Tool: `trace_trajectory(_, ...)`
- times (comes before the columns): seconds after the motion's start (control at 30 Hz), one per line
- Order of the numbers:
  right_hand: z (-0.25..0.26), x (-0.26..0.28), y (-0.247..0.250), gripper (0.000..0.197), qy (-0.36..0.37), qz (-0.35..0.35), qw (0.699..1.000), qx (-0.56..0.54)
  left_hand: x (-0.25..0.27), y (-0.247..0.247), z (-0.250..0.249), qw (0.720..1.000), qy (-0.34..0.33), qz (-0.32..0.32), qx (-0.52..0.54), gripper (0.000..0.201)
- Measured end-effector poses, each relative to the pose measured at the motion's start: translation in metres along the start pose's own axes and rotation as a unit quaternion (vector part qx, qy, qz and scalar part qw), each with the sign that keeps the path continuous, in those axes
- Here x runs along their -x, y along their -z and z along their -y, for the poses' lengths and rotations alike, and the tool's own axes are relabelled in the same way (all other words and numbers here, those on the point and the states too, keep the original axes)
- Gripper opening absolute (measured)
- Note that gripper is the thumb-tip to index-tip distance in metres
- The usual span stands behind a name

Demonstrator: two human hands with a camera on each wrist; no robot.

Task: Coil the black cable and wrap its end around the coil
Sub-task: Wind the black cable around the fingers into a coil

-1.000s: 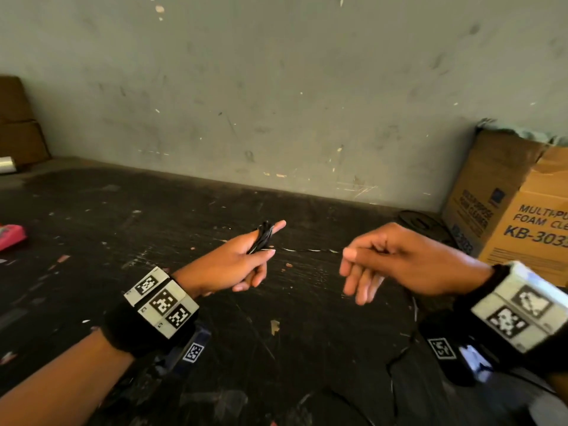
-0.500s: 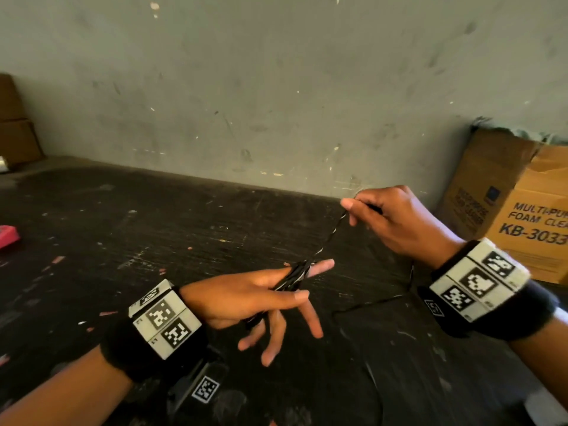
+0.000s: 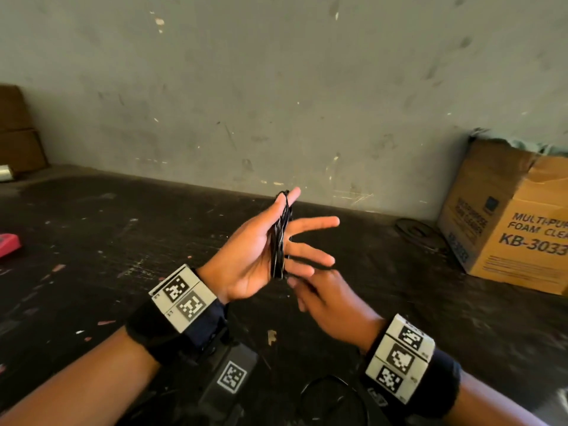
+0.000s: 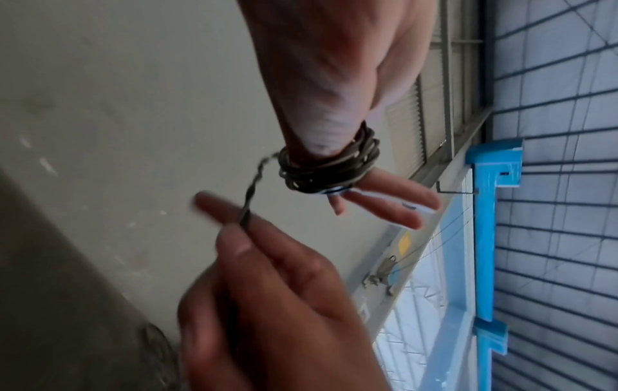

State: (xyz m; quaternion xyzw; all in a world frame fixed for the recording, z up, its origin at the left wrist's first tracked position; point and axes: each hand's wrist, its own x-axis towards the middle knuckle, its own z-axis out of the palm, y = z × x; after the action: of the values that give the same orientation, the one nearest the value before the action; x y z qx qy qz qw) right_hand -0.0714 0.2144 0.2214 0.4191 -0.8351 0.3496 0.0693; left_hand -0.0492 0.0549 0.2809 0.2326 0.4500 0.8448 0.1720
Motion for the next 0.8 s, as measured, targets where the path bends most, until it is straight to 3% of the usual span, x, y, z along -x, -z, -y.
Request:
trace_trajectory(0.13, 0.026, 0.006, -0.004, 0.014, -0.057, 0.137, 0.989, -0.006, -0.01, 0.007, 0.004, 0.991, -0.029, -0.071, -0.105, 0.061)
trace_trajectory(0.3, 0.047, 0.006, 0.022, 0.015, -0.062, 0.11, 0.992, 0.025, -0.008, 0.016, 0.021, 0.957, -0.005, -0.106, -0.268, 0.067)
trace_trajectory(0.4, 0.056, 0.003, 0.042, 0.011, -0.095, 0.144, 0.984, 0.04, -0.004, 0.021, 0.033, 0.934, 0.032, -0.095, -0.343, 0.071)
trace_trajectory(0.57, 0.074, -0.004, 0.095, 0.01, -0.159, 0.187, 0.966, -0.081, 0.008, 0.027, 0.044, 0.907, 0.121, -0.033, -0.402, 0.098)
trace_trajectory(0.7, 0.072, -0.013, 0.142, 0.022, -0.153, 0.091, 0.977, -0.117, 0.016, 0.037, 0.046, 0.904, 0.15, 0.033, -0.4, 0.101)
trace_trajectory(0.8, 0.058, -0.019, 0.158, 0.017, -0.076, 0.005, 0.997, 0.006, 0.022, 0.039, 0.046, 0.926, 0.125, 0.044, -0.355, 0.093)
